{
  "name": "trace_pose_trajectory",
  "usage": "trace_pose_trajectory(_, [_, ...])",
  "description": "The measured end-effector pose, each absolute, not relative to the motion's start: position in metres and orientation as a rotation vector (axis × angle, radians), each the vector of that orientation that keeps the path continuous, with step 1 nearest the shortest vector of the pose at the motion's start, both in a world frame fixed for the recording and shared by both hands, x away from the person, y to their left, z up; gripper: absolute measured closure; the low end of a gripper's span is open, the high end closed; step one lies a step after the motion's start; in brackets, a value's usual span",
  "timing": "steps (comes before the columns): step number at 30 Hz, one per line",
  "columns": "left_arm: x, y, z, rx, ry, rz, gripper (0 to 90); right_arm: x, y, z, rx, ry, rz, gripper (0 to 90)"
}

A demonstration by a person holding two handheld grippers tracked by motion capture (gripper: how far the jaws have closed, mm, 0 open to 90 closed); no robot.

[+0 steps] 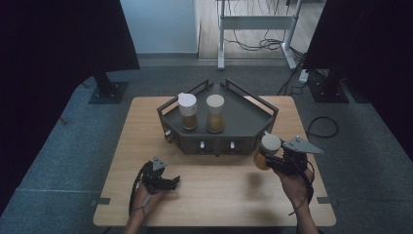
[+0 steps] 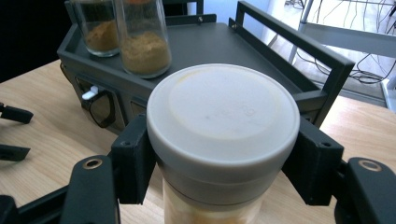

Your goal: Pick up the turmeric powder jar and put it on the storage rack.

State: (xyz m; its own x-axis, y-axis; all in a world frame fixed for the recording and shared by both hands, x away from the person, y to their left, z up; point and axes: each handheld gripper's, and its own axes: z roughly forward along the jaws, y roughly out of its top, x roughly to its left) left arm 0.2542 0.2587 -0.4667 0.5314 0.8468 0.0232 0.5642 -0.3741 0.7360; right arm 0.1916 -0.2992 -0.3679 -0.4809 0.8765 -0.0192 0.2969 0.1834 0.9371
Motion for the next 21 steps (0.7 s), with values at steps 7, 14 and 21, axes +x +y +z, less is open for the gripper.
trace_pose_trajectory(7, [0.254,0.259,-0.467,2.085,1.14,0.529,3.5,0.191,-0.3,-0.357,1.088,1.875,1.293,33.1])
trace_pose_trajectory(14, [0.254,0.259,-0.467,2.081,1.141,0.528,3.5,0.191,-0.303,-0.351,1.098,1.87,1.306,33.1])
trace_pose_trajectory(21, [0.254,0.259,-0.467,2.081,1.141,0.528,3.5,0.191,-0.305,-0.345,1.097,1.86,1.311,33.2])
